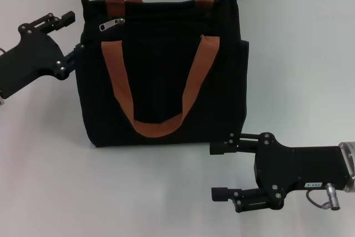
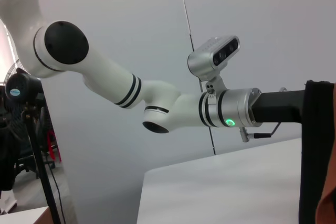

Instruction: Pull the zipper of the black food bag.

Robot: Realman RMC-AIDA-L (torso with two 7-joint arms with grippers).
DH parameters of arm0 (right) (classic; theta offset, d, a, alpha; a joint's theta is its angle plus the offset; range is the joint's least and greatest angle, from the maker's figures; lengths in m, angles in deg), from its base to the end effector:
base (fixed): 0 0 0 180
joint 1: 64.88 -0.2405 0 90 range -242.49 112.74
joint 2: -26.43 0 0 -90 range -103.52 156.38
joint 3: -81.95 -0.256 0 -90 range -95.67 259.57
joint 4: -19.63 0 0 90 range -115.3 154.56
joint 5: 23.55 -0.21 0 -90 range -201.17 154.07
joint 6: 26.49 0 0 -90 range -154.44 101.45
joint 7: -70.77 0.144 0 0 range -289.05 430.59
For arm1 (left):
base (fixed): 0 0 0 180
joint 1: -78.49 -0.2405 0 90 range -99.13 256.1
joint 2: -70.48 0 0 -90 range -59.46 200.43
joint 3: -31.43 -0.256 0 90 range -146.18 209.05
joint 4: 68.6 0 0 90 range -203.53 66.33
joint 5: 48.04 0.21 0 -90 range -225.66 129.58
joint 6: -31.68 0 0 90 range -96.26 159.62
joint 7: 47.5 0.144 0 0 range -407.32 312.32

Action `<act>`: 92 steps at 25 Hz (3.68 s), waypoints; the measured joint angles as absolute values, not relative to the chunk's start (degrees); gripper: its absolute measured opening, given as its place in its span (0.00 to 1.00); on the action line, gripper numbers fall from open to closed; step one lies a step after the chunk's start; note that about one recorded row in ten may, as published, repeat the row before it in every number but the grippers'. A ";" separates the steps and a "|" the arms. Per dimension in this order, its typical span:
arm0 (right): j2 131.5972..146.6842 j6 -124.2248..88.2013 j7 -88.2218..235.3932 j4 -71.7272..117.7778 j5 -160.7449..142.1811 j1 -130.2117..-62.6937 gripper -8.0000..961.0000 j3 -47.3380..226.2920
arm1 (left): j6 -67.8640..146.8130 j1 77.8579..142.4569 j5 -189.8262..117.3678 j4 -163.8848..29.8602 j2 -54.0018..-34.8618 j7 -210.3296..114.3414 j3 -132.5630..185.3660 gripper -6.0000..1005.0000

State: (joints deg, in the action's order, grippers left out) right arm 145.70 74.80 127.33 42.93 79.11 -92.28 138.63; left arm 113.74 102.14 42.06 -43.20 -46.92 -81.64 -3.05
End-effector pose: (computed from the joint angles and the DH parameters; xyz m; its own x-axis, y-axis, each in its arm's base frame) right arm 0.2459 0.2536 -0.0519 0.7700 -0.1720 -0.6144 -0.1412 -0.9850 0.0987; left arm -0.3078 0.3239 0.0274 0.8449 -0.1703 0.5071 0.2816 -0.6644 -0.6923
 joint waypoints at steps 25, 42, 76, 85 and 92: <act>145.03 79.61 170.38 43.33 56.92 -104.83 0.77 138.68 | 118.41 100.98 37.50 -43.44 -48.04 -77.61 -2.84 0.03; 145.09 58.37 194.67 48.08 66.10 -116.23 0.76 140.06 | 120.34 102.44 35.27 -43.47 -48.08 -77.64 -2.84 0.03; 146.06 45.41 202.72 47.95 71.34 -121.40 0.48 148.68 | 124.75 103.45 34.57 -43.91 -48.08 -77.64 -3.66 0.03; 146.05 42.70 202.38 49.92 71.40 -121.74 0.47 152.70 | 124.76 103.86 34.58 -43.91 -48.18 -77.95 -3.63 0.03; 146.04 43.09 202.25 52.11 71.44 -121.45 0.45 153.42 | 124.76 104.06 34.57 -43.94 -48.17 -78.05 -3.63 0.03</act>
State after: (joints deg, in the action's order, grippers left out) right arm 146.04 43.09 202.25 52.11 71.44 -121.45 153.42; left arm 124.76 104.06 34.57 -43.94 -48.17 -78.05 -3.63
